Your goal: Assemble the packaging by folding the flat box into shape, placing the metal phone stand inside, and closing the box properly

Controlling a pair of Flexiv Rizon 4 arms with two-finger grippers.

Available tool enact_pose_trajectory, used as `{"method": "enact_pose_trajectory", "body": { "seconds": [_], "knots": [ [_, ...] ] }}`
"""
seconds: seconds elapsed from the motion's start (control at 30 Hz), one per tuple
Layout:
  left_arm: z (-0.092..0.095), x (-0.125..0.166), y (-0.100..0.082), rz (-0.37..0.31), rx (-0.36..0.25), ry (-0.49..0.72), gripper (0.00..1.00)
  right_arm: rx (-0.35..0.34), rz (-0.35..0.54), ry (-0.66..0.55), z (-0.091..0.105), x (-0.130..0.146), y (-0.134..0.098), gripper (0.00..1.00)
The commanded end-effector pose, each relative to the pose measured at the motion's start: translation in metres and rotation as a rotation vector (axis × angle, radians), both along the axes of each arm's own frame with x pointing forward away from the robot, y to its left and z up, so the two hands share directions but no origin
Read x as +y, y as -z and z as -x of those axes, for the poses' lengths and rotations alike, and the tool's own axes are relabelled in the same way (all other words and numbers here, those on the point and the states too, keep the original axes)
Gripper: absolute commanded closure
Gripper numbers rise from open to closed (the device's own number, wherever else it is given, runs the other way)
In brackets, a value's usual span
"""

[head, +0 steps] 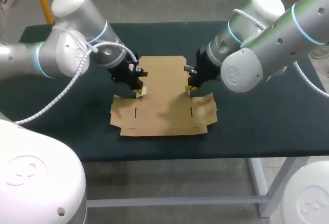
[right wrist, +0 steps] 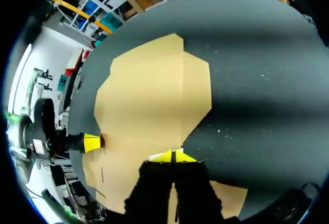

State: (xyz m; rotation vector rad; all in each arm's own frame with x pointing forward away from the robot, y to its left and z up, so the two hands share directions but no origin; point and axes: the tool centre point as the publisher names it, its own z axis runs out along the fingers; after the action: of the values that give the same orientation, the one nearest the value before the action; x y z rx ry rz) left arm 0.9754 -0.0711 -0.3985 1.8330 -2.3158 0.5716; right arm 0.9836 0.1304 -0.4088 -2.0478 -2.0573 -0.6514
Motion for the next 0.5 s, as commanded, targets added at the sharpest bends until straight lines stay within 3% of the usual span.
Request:
{"method": "enact_pose_trajectory", "body": {
  "seconds": [0.03, 0.5],
  "knots": [
    [-0.001, -0.007, 0.004, -0.018, 0.007, -0.006, 1.00, -0.003, 0.050, 0.014, 0.000, 0.006, 0.002, 1.00],
    [-0.002, -0.012, 0.013, -0.033, 0.025, -0.019, 1.00, 0.015, 0.076, 0.001, -0.001, 0.014, 0.015, 1.00]
  ]
}}
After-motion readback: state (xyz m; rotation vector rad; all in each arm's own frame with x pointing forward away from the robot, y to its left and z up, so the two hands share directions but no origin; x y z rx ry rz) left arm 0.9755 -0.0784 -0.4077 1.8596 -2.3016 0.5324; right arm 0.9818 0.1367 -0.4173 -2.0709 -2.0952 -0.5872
